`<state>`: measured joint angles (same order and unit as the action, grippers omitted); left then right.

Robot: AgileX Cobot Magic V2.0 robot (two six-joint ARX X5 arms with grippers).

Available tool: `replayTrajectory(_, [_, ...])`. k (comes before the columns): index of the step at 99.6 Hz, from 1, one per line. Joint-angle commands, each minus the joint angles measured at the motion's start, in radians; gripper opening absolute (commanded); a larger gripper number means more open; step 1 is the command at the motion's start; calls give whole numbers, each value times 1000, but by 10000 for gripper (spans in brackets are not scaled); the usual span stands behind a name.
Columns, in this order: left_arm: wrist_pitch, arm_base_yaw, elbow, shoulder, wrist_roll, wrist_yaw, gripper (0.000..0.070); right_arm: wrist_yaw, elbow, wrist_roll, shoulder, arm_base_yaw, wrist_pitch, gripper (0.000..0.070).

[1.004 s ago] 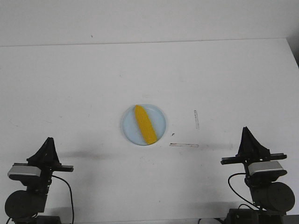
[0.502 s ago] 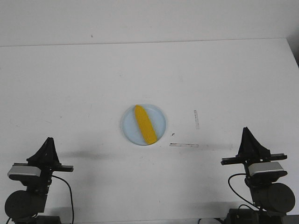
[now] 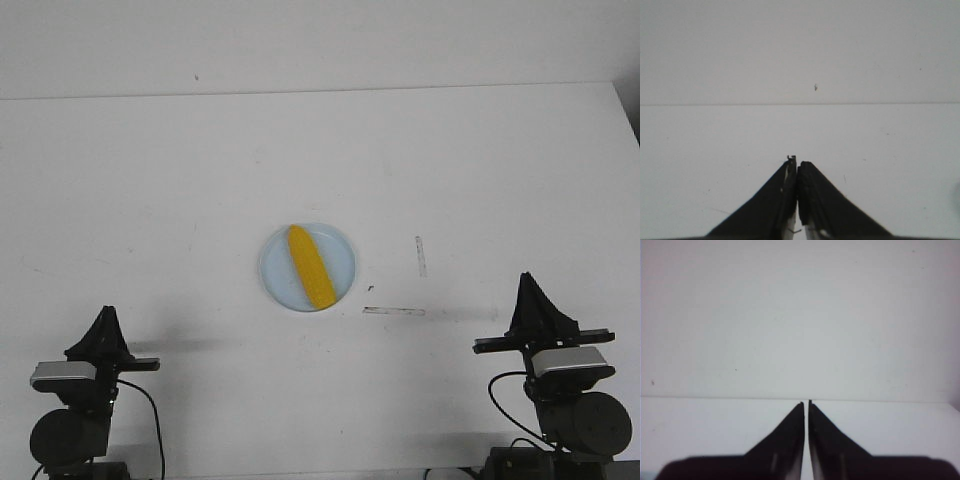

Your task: Place corn on plate with both arms

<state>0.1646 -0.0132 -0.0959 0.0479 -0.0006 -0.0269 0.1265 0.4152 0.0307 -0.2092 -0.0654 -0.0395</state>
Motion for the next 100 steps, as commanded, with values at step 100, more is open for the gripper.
replayTrajectory(100, [-34,3,82,-45,-27,10,1,-3,-2,5,1,0,14,12])
